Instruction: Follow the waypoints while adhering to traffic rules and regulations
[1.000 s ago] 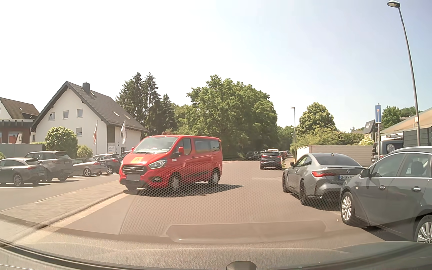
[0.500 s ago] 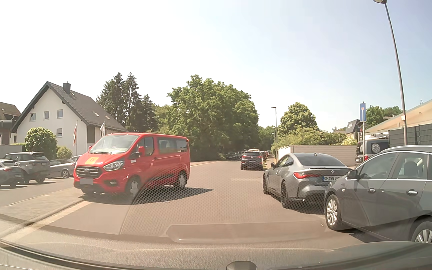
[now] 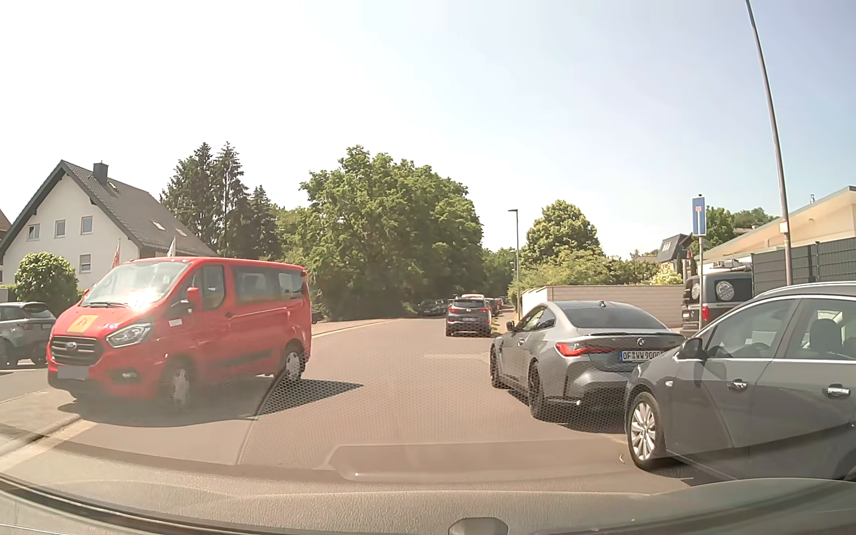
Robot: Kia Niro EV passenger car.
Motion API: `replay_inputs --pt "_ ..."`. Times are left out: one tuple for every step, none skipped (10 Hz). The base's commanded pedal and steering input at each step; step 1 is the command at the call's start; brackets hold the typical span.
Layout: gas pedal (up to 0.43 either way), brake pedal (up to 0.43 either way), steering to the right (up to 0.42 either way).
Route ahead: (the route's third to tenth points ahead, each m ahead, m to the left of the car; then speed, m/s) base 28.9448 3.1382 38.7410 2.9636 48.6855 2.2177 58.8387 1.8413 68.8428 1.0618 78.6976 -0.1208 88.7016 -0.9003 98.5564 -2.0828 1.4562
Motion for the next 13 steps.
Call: replay_inputs --pt "0.110 0.000 0.161" --pt "0.110 0.000 0.109" --pt "0.110 0.000 0.078" --pt "0.110 0.000 0.062" --pt "0.110 0.000 0.045" --pt "0.110 0.000 0.032" --pt "0.110 0.000 0.015" --pt "0.110 0.000 -0.002" --pt "0.110 0.000 -0.019" --pt "0.110 0.000 -0.049" --pt "0.110 0.000 -0.077" --pt "0.110 0.000 -0.092" --pt "0.110 0.000 -0.101"
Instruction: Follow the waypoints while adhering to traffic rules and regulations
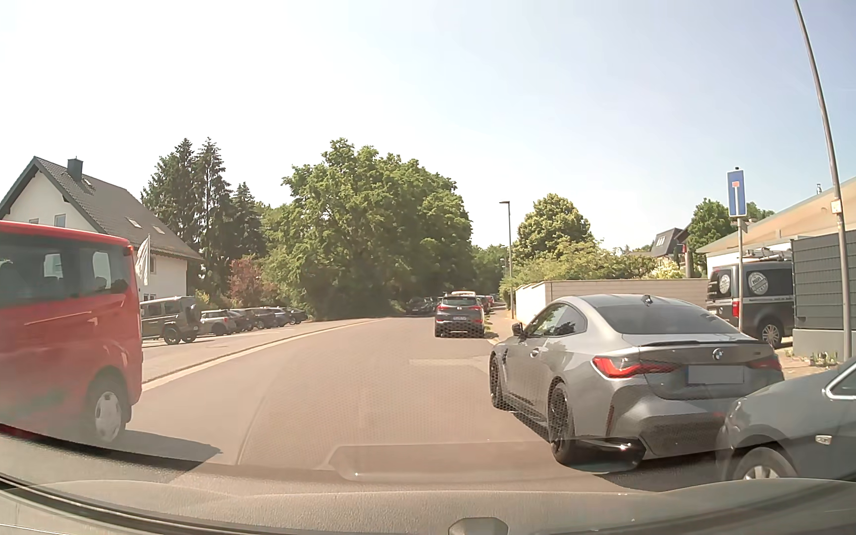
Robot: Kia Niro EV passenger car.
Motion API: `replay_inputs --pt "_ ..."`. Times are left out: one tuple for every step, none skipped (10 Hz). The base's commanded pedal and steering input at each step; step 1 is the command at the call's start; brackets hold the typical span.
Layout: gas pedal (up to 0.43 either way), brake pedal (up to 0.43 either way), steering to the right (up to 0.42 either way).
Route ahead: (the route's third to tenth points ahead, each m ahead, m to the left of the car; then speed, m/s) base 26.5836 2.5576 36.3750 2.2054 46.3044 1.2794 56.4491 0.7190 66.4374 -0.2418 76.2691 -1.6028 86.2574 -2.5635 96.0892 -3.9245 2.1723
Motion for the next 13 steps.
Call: replay_inputs --pt "0.110 0.000 -0.111" --pt "0.110 0.000 -0.124" --pt "0.110 0.000 -0.136" --pt "0.110 0.000 -0.143" --pt "0.110 0.000 -0.145" --pt "0.118 0.000 -0.141" --pt "0.118 0.000 -0.136" --pt "0.118 0.000 -0.131" --pt "0.130 0.000 -0.126" --pt "0.138 0.000 -0.123" --pt "0.138 0.000 -0.122" --pt "0.138 0.000 -0.120" --pt "0.138 0.000 -0.114"
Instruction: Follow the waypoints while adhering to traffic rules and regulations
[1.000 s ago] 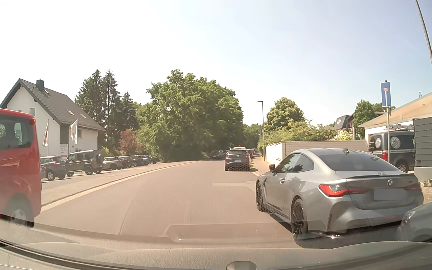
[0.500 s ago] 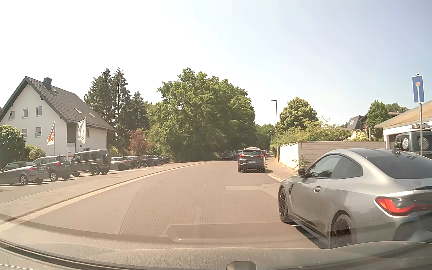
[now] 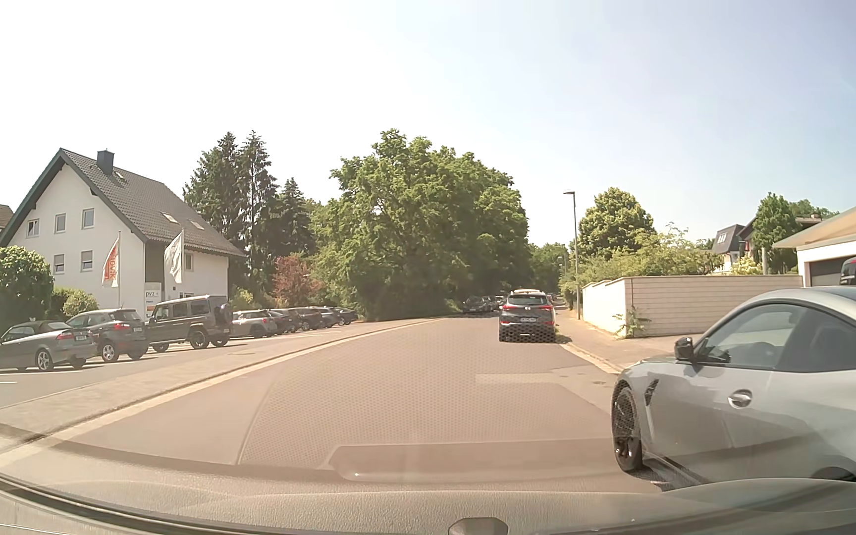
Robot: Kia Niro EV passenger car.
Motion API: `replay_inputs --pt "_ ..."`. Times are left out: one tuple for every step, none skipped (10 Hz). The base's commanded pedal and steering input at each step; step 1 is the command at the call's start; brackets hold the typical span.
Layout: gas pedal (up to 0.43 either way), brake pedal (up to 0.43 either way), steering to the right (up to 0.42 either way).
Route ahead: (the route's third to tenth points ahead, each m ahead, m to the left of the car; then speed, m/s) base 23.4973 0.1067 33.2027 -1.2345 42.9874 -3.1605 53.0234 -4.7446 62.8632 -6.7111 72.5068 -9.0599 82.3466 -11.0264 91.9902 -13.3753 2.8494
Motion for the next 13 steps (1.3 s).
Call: replay_inputs --pt "0.138 0.000 -0.106" --pt "0.150 0.000 -0.096" --pt "0.157 0.000 -0.084" --pt "0.157 0.000 -0.065" --pt "0.157 0.000 -0.042" --pt "0.150 0.000 -0.023" --pt "0.130 0.000 -0.001" --pt "0.028 0.000 0.013" --pt "0.000 0.000 0.019" --pt "0.000 0.000 0.026" --pt "0.000 0.000 0.036" --pt "0.000 0.000 0.054" --pt "0.000 0.000 0.076"
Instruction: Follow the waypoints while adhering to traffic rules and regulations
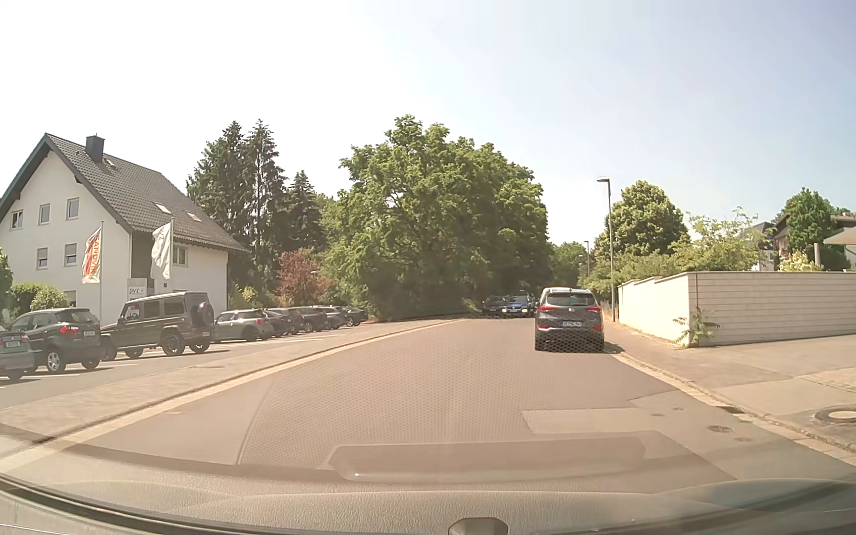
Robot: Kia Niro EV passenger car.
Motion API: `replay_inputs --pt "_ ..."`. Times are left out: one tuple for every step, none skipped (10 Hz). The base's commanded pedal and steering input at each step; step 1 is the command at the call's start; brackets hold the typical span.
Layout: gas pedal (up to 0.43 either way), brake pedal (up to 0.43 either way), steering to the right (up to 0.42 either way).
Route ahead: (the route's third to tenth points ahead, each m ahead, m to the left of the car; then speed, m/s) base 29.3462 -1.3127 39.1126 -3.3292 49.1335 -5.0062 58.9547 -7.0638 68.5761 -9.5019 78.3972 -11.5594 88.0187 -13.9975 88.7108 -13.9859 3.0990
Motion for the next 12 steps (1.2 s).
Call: replay_inputs --pt "0.000 0.000 0.092" --pt "0.000 0.000 0.106" --pt "0.000 0.000 0.114" --pt "0.000 0.000 0.126" --pt "0.000 0.000 0.135" --pt "0.000 0.000 0.140" --pt "0.000 0.012 0.143" --pt "0.000 0.018 0.142" --pt "0.000 0.030 0.141" --pt "0.000 0.049 0.141" --pt "0.000 0.055 0.138" --pt "0.000 0.055 0.135"
